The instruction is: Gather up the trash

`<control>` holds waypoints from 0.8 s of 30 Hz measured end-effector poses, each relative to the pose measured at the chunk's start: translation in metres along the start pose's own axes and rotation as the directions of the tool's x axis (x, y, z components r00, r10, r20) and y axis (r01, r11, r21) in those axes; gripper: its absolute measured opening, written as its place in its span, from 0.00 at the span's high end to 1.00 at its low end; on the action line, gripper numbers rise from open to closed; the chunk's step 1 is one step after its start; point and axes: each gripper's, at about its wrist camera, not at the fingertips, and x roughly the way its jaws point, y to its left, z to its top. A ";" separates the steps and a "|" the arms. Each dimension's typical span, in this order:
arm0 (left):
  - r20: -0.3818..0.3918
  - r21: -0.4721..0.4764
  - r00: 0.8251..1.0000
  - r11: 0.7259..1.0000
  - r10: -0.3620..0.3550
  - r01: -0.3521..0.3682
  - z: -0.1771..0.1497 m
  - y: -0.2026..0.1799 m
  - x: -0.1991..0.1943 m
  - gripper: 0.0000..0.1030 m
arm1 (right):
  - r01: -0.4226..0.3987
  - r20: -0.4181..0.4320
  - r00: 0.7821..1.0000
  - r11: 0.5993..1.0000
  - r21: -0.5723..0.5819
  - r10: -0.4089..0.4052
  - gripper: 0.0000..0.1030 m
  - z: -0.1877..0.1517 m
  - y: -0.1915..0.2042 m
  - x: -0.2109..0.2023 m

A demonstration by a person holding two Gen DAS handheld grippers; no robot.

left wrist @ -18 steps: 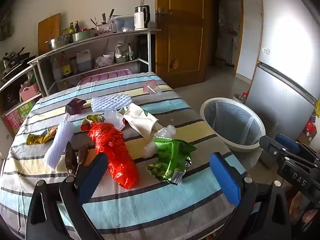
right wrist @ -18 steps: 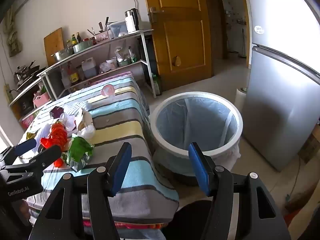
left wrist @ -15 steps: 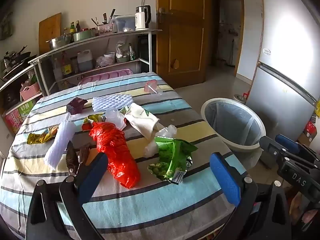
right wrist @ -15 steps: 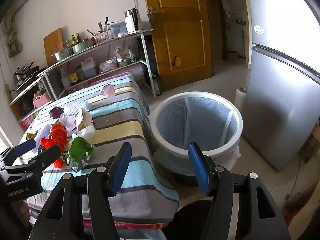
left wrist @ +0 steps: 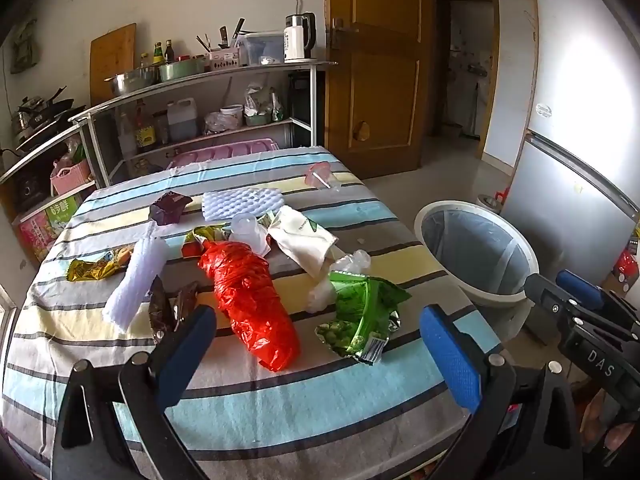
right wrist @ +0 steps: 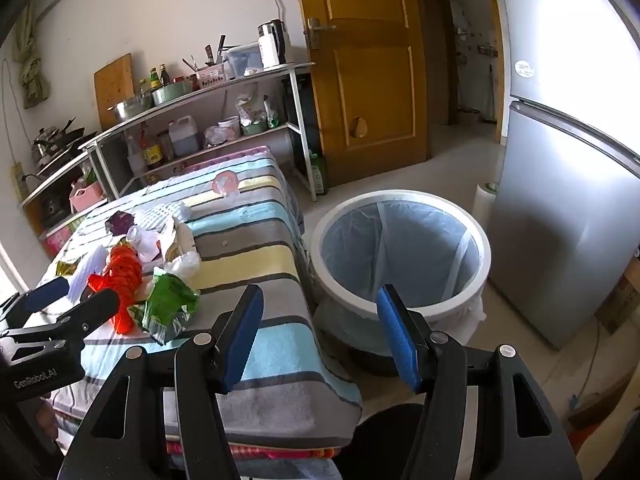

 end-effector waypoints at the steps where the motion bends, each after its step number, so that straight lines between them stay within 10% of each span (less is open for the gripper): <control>1: 0.000 -0.001 1.000 1.000 -0.001 0.001 0.000 0.001 0.001 0.00 | -0.001 0.000 1.000 1.000 -0.002 0.001 0.42 0.000 0.001 0.000; 24: 0.000 -0.003 1.000 1.000 0.004 -0.004 -0.001 0.006 -0.002 0.00 | 0.002 -0.003 1.000 1.000 -0.001 -0.002 0.42 -0.002 0.002 0.002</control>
